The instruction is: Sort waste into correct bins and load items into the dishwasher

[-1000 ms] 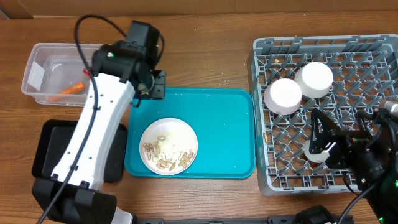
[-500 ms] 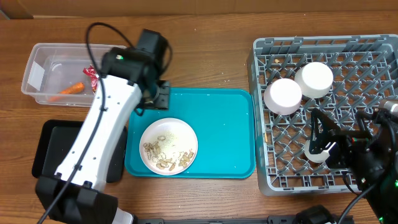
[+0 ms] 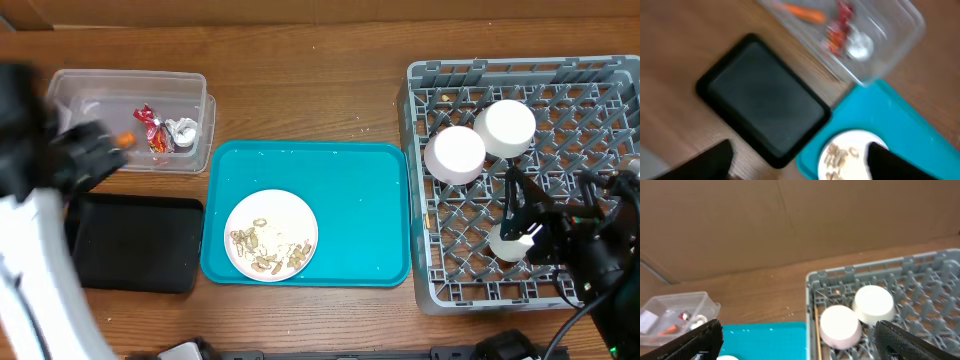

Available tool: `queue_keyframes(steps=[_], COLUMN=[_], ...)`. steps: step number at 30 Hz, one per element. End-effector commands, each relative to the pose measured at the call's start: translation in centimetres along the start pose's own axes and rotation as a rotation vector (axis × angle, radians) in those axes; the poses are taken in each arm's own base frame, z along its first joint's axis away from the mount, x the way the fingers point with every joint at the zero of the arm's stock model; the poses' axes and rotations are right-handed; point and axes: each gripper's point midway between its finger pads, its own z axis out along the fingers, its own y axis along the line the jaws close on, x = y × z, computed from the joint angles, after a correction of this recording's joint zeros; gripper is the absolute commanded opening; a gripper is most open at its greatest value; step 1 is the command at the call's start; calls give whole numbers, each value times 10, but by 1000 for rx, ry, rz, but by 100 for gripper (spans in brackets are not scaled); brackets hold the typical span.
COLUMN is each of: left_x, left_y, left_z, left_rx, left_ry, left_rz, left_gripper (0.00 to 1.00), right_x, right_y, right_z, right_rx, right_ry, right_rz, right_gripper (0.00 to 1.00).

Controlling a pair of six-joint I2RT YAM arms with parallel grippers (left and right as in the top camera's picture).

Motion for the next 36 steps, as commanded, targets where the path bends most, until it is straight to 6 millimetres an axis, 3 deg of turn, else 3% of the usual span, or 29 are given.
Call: queue_keyframes(steps=[1, 5, 8, 16, 20, 24, 27, 31, 34, 36], left_x=[-9, -10, -10, -9, -9, -7, -5, -4, 2, 15], left_y=[40, 61, 63, 63, 63, 63, 50, -1, -29, -54], left_z=[-21, -22, -20, -20, -20, -20, -19, -22, -22, -26], left_rx=[-38, -74, -86, -88, -88, -91, -18, 242, 330, 399], left_ry=[-78, -78, -72, -68, -67, -56, -33, 3, 20, 44], left_rz=[-231, -313, -315, -312, -295, -296, -313, -84, 64, 200], left_gripper=[100, 100, 100, 100, 100, 100, 100, 100, 100, 96], right_x=[-6, 15, 48, 140, 178, 206, 208, 189, 153, 117], right_y=[20, 38, 49, 62, 93, 111, 112, 92, 72, 58], right_z=[-1, 14, 38, 125, 158, 175, 177, 177, 167, 152], right_rx=[-107, -190, -216, -176, -327, -361, -359, -238, -132, -69], right_ry=[-7, 114, 304, 785, 929, 998, 996, 913, 786, 659], right_rz=[12, 0, -8, 11, -23, -66, -73, -81, -57, -10], right_gripper=[100, 100, 100, 100, 97, 97, 97, 100, 100, 100])
